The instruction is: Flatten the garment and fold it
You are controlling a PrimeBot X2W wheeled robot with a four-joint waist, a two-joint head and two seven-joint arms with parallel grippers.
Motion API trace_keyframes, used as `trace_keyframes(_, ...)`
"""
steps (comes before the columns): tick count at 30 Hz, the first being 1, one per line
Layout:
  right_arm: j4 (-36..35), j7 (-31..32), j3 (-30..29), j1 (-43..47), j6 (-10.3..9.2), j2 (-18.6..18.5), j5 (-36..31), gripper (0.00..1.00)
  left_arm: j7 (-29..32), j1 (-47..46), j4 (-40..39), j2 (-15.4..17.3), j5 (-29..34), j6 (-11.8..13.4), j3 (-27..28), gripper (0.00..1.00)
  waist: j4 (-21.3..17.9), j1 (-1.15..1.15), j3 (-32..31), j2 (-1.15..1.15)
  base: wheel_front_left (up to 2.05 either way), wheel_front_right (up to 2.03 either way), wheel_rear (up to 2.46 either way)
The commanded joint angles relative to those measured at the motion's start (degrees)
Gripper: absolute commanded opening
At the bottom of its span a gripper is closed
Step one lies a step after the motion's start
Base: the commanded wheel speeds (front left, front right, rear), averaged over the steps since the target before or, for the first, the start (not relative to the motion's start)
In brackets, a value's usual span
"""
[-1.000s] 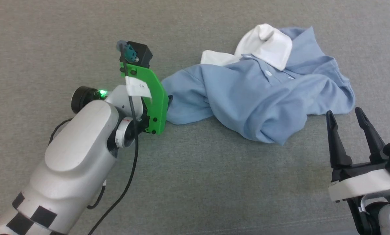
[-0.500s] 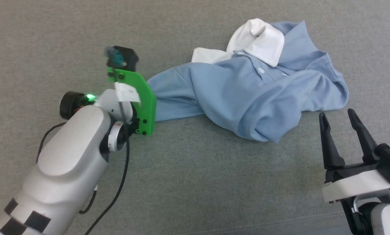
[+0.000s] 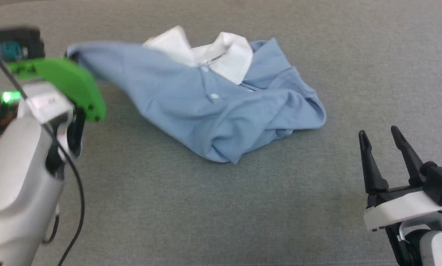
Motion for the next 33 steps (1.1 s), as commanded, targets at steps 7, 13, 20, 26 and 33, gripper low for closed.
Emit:
trace_keyframes(7, 0.3, 0.5, -0.2, 0.2, -0.08, 0.7, -0.1, 1.00, -0.6, 9.6, 2.1, 1.5, -0.9, 0.4, -1.1, 1.00, 1.7, 0.00, -1.1, 0.00, 0.00, 0.00, 0.00)
trace_keyframes(13, 0.7, 1.0, -0.7, 0.3, -0.08, 0.5, 0.0, 1.00, -10.2, 10.7, 0.7, -0.1, 1.4, -0.9, -1.0, 1.00, 2.8, 0.00, -2.5, 0.00, 0.00, 0.00, 0.00)
trace_keyframes(20, 1.0, 2.2, -0.9, 0.8, -0.08, 0.0, 0.4, 1.00, -25.7, 14.7, -1.8, -1.5, 5.3, -4.2, -2.2, 1.00, 4.4, 0.00, -5.1, 0.00, 0.00, 0.00, 0.00)
trace_keyframes(26, 0.9, 3.9, -0.7, 1.4, -0.08, -1.0, 1.1, 1.00, -33.9, 21.7, -4.4, -2.3, 7.5, -5.3, -4.6, 1.00, 6.3, 0.00, -6.5, 0.00, 0.00, 0.00, 0.00)
trace_keyframes(33, 1.1, 9.2, 0.3, 0.4, -0.08, -3.7, 4.7, 1.00, -35.7, 25.7, -6.8, -4.0, 9.1, -7.2, -8.1, 1.00, 9.6, 0.00, -6.4, 0.00, 0.00, 0.00, 0.00)
